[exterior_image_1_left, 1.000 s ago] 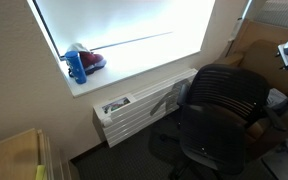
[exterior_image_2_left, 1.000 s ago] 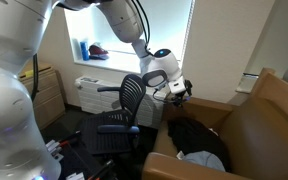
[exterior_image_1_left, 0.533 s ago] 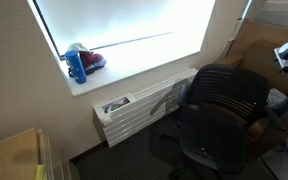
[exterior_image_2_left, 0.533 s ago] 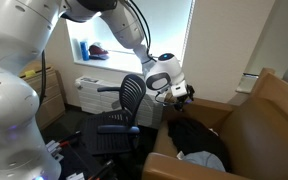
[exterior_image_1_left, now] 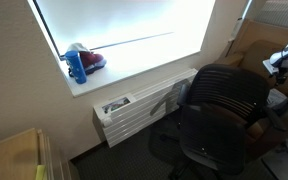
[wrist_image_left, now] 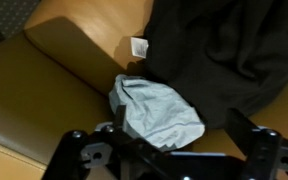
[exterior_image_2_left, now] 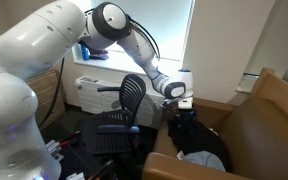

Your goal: Pick the cloth on the couch and put it on the back rest of the chair

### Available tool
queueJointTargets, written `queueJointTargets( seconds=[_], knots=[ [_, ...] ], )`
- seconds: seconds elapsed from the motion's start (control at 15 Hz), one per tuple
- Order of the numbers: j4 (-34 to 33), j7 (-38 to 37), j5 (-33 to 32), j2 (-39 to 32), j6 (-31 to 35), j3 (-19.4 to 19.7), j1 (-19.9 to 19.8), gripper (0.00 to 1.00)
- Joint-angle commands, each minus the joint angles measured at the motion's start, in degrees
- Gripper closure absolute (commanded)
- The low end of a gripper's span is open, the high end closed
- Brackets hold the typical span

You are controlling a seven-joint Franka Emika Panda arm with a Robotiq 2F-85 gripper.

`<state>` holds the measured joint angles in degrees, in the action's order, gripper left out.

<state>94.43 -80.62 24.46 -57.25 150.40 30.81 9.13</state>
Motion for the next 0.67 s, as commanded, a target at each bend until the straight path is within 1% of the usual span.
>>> queueJointTargets(
  seconds=[0.0,0.07,0.13,0.2,0.27,0.4,0.47,0.6],
  knots=[
    [-14.03,-4.95,-6.46,-5.24,-14.63,-6.85,-10.69,0.00],
    [-17.25,-7.49,-7.97,-6.86,-18.95,-7.52,-12.01,0.00],
    [-18.44,-6.45,-8.96,-5.83,-23.36,-9.74,-14.13,0.00],
    [-12.70,-6.84,-10.23,-3.77,-16.10,-9.12,-12.53,0.00],
    [-14.89,-6.90,-10.60,-4.46,-19.18,-10.18,-13.99,0.00],
    [-16.68,-6.79,-10.70,-4.80,-21.02,-10.96,-15.07,0.00],
    [-15.31,-9.44,-9.27,-5.07,-14.88,-11.10,-14.57,0.00],
    [-19.37,-14.25,-7.56,-9.09,-9.12,-12.90,-15.70,0.00]
  ],
)
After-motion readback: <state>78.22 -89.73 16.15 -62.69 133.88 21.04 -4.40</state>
